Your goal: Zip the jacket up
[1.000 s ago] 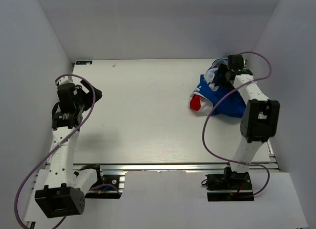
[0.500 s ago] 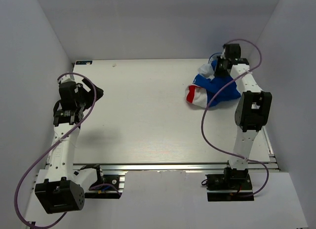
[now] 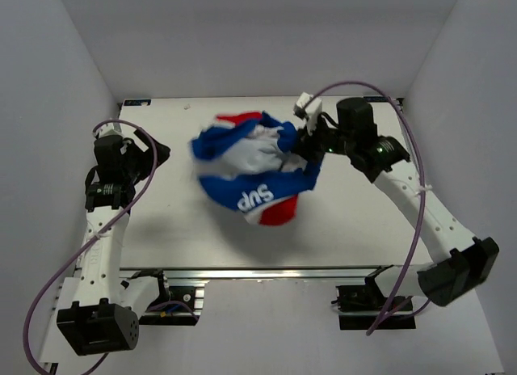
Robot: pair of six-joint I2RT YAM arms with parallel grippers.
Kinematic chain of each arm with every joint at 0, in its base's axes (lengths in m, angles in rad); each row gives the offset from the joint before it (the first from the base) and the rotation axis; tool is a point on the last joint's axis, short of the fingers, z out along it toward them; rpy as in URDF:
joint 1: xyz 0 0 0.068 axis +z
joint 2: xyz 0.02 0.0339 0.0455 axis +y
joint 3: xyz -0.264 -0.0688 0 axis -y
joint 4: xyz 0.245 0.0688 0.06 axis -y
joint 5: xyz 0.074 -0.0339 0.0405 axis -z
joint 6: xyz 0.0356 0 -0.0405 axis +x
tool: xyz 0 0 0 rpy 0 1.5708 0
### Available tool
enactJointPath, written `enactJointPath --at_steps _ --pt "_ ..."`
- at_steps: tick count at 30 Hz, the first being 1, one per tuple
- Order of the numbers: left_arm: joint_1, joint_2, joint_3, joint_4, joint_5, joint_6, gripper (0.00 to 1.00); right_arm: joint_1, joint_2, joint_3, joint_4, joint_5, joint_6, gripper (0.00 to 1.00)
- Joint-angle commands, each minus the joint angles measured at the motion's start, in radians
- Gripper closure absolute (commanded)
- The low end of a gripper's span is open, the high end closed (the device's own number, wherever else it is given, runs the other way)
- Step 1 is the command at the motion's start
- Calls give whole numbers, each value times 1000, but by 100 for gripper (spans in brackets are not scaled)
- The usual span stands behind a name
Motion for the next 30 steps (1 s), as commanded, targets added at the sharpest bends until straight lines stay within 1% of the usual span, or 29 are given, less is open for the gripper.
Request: enactJointPath --at_steps 1,2,3,4,6,8,9,11,12,14,15,17,18,19,20,22,23,24,26,27,29,30 --pt "2 -32 57 -44 -22 -3 2 -51 -80 -262 57 243 103 51" --pt "4 -33 59 -46 -22 -3 2 -52 -129 -321 77 305 199 32" --pt "4 -34 60 -49 -19 -3 2 -52 -148 -419 92 360 240 18" --pt "2 -34 60 -54 -15 -2 2 -52 -164 -455 101 409 269 11" --pt "4 -31 63 -57 11 4 2 -52 -186 -489 80 417 340 11" --pt "4 -14 56 -43 48 10 2 -52 -188 -480 46 468 410 11" --pt "4 -3 53 -25 107 18 2 -52 -186 -469 34 480 482 11" --pt "4 39 40 -5 187 29 2 -54 -186 -449 0 502 534 11" --pt "2 56 31 21 287 46 2 -52 -189 -451 -6 511 576 11" --pt "-21 102 -1 43 350 70 2 -52 -198 -460 -24 552 617 11" --pt "-83 115 -4 48 314 82 2 -52 -203 -466 -24 560 652 11" --pt "-203 176 5 20 175 95 2 -52 -208 -489 -5 522 660 11" --pt "-308 205 29 -10 43 118 2 -52 -205 -497 11 458 632 11" --pt "-349 237 45 -24 -5 127 2 -52 -191 -500 17 438 630 11" --pt "-410 312 63 -38 -30 153 2 -52 -177 -498 3 431 640 11" --pt "-453 387 109 -31 -38 191 2 -52 -140 -497 -32 437 685 11" --pt "-493 423 120 -15 -35 243 2 -52 -134 -512 -44 457 708 11" --pt "-510 493 144 27 -36 265 2 -52 -132 -524 -55 494 737 11" --pt "-539 564 178 58 -38 321 2 -52 -145 -587 -47 506 815 11" --pt "-544 639 221 60 -41 337 2 -52 -154 -618 -11 476 846 11" --pt "-551 707 261 51 -65 357 2 -51 -191 -688 58 392 893 11" --pt "-551 736 278 43 -71 363 2 -51 -198 -749 95 326 909 11"
